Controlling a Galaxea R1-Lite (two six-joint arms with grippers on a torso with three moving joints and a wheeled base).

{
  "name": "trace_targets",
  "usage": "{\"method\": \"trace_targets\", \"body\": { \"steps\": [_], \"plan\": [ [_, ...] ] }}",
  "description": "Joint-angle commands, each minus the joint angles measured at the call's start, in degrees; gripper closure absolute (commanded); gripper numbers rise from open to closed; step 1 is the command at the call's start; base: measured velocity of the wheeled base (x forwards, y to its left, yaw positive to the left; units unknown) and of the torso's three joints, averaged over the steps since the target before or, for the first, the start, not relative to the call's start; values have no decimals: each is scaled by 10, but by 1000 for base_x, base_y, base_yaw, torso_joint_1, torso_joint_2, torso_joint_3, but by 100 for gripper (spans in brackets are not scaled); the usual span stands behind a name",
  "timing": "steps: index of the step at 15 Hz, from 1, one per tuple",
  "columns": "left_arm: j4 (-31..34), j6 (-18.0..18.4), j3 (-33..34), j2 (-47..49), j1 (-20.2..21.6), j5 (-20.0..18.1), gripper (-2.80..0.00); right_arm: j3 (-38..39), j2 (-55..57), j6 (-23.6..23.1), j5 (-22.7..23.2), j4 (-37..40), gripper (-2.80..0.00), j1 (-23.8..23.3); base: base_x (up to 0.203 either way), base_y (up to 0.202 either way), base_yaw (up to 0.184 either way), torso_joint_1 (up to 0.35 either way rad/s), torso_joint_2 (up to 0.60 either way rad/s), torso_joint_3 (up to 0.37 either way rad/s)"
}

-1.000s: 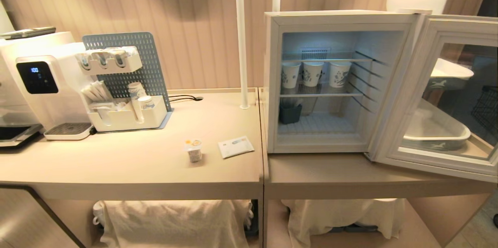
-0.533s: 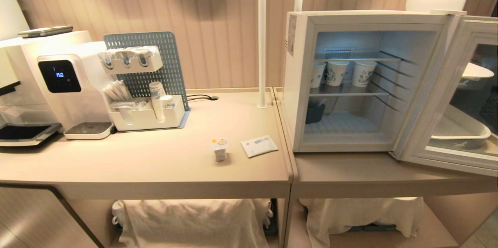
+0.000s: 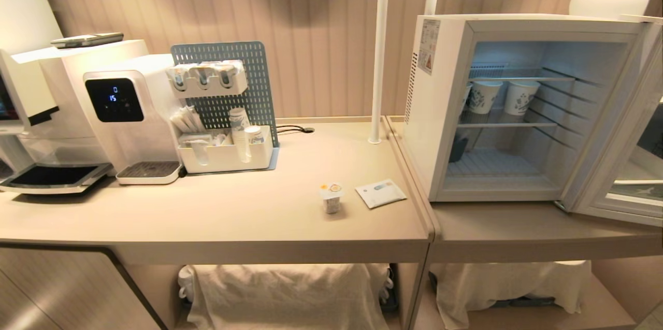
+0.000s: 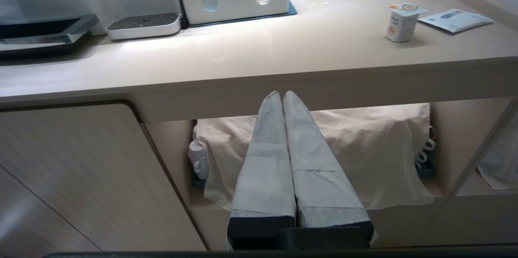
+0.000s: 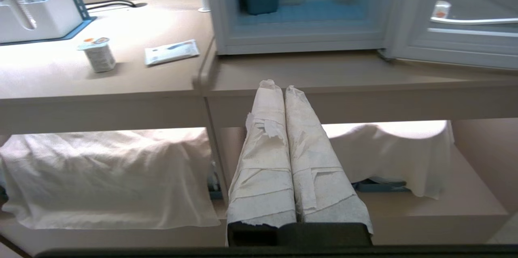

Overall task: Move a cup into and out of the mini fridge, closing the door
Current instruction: Put the yoghurt in the freezer

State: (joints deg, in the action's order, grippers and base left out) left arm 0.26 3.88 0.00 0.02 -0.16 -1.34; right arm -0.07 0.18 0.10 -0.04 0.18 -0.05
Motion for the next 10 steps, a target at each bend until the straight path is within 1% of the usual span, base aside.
{"method": "trace_targets", "body": {
  "steps": [1, 10],
  "plan": [
    [0, 0, 0, 0, 0, 0, 0, 0, 1, 0, 0, 0, 0, 0, 0, 191, -1, 0, 5, -2],
    [-1, -1, 0, 0, 0, 0, 0, 1, 1, 0, 0, 0, 0, 0, 0, 193, -1, 4, 0, 2]
  ]
}}
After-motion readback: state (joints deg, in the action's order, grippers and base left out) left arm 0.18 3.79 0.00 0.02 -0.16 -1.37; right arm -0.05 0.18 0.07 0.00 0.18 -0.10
